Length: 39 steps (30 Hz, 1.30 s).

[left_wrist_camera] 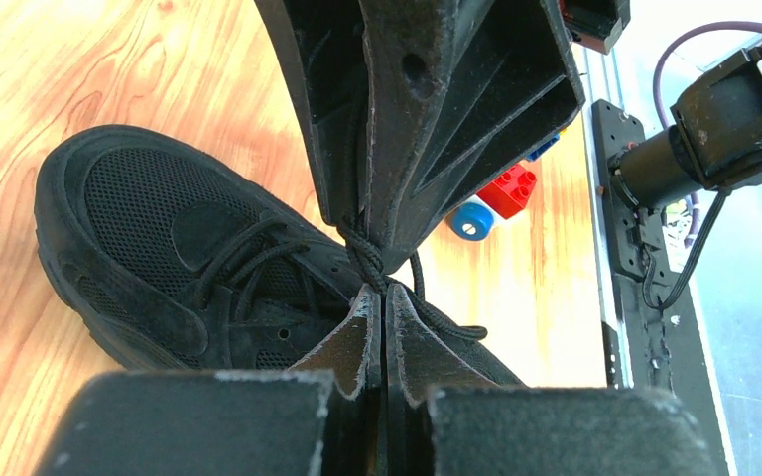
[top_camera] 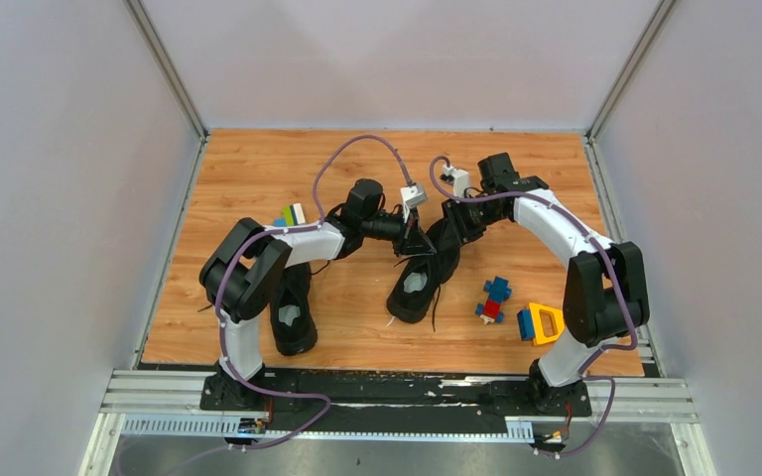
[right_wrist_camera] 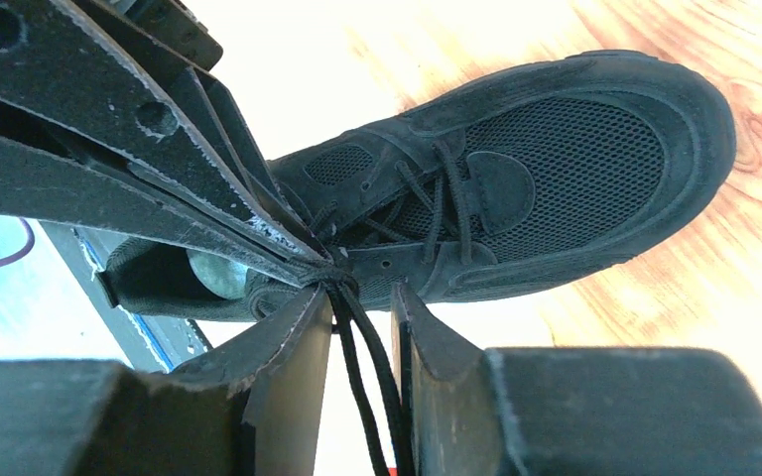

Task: Tie the shoes
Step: Cross the shoelace with the shoelace.

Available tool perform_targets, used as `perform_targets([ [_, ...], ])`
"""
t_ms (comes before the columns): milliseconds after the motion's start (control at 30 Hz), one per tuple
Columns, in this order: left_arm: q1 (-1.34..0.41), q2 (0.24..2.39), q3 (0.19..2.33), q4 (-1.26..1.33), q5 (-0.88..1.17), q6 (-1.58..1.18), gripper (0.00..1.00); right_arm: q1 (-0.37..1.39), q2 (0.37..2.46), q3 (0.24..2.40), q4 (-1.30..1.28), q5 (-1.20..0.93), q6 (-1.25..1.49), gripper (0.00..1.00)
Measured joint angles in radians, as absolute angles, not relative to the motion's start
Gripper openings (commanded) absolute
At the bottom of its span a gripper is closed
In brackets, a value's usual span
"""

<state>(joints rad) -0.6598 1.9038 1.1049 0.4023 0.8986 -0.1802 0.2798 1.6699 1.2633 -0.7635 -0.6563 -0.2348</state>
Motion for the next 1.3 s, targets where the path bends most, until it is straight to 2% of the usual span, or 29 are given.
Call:
perform_targets([
  [533, -0.658, 1.904, 1.105, 0.401, 0.907, -0.168, 0.00, 0.252, 1.654, 1.265, -0.796, -0.851, -0.282, 0.36],
  [833, -0.657, 1.904, 1.105, 0.401, 0.908, -0.169, 0.00, 0.170, 1.654, 1.265, -0.797, -0.924, -0.288, 0.48],
  [1033, -0.656, 1.904, 1.105, 0.401, 0.910, -0.169, 0.00, 0.120, 1.655, 1.265, -0.806, -0.995, -0.299, 0.48],
  [1300, -0.652, 1.904, 1.105, 0.408, 0.926, -0.173, 0.00, 0.047, 1.674, 1.265, -0.789, -1.021, -0.319, 0.42],
])
